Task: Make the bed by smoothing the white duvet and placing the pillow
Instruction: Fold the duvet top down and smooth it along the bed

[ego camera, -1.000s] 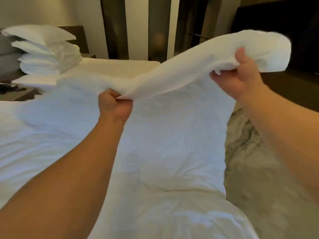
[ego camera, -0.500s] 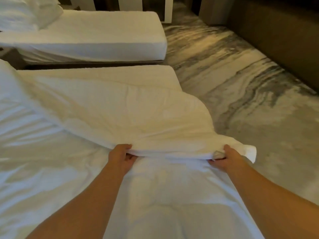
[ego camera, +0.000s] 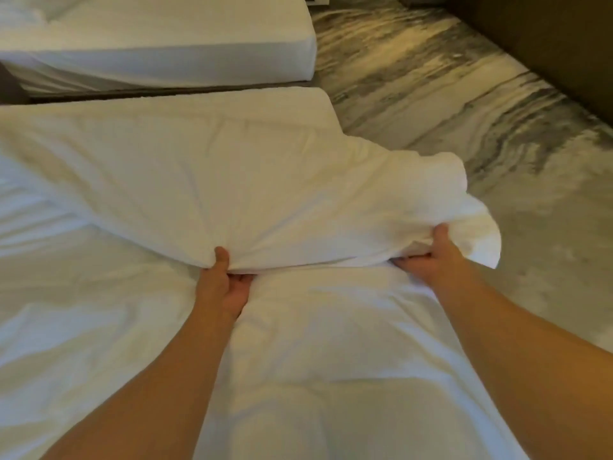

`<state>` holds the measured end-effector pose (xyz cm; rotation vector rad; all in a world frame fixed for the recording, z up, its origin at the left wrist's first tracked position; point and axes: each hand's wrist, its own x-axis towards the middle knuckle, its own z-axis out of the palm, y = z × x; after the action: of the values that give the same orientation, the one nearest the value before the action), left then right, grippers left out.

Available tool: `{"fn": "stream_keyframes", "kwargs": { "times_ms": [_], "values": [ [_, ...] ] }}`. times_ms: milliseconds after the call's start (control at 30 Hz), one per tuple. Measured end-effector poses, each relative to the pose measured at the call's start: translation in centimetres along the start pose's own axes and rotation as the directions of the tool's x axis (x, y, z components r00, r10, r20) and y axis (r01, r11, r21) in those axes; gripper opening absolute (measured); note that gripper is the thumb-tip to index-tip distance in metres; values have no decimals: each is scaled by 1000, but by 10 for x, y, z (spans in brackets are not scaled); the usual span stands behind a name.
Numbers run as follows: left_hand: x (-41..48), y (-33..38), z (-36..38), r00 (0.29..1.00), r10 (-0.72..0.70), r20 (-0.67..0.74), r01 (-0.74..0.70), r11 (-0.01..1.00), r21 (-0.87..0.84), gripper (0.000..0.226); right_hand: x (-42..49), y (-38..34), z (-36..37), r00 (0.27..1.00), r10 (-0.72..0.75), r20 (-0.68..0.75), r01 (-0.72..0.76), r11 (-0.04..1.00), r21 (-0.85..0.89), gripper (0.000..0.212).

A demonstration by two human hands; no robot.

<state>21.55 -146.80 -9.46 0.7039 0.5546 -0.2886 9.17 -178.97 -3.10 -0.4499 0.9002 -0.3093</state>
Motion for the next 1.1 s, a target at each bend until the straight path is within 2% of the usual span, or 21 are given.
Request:
{"fn": "stream_keyframes", "kwargs": {
  "times_ms": [33, 67, 167, 200, 300, 433, 533, 633, 700, 800, 867, 933, 967, 1100],
  "values": [
    [3, -9, -7, 1000, -3, -26, 4, 1000, 30, 47, 4, 14, -15, 993, 62, -97, -64, 998, -15, 69],
    [7, -15, -11, 1000, 6, -31, -5, 999, 45, 47, 10, 26, -30, 989, 95, -114, -97, 995, -16, 69],
    [16, -18, -13, 999, 15, -34, -12, 998, 67, 43, 25, 39, -55, 993, 113, -42, -104, 980, 171, 68],
    [18, -17, -12, 999, 6, -36, -3, 997, 81, 41, 25, 36, -57, 995, 95, 7, -95, 977, 193, 64],
    [19, -19, -12, 999, 2, -44, 3, 992, 123, 42, 19, 31, -55, 1000, 5, 29, -10, 985, 173, 65],
    [17, -21, -11, 1000, 1, -28, 2, 992, 123, 43, 1, 45, -44, 993, -106, -62, 113, 983, 144, 56],
    [13, -20, -11, 999, -38, -38, 43, 991, 125, 44, -20, 80, -19, 985, -155, -70, 158, 987, 29, 54],
    [8, -12, -11, 995, -95, -1, 94, 989, 110, 51, -41, 131, 20, 999, -51, -14, 51, 999, 0, 64],
    [2, 0, -8, 982, -189, 22, 185, 974, 132, 50, -55, 169, 54, 998, 25, 65, -25, 1000, -6, 63],
    [-14, 44, -14, 910, -389, 144, 342, 900, 271, 55, -68, 231, 110, 996, 68, 53, -68, 998, 5, 71],
    [-16, 96, -33, 856, -464, 227, 368, 856, 364, 81, -76, 276, 153, 996, 84, 21, -85, 994, 71, 74],
    [-7, 158, -61, 848, -474, 237, 345, 834, 431, 111, -81, 320, 196, 997, 74, -8, -73, 989, 127, 72],
    [2, 188, -76, 857, -463, 226, 328, 828, 455, 116, -82, 341, 217, 999, 51, -15, -48, 989, 141, 69],
    [42, 280, -115, 881, -433, 192, 292, 815, 501, 106, -57, 406, 287, 1000, -20, -9, 21, 977, 211, 56]
  ]
}}
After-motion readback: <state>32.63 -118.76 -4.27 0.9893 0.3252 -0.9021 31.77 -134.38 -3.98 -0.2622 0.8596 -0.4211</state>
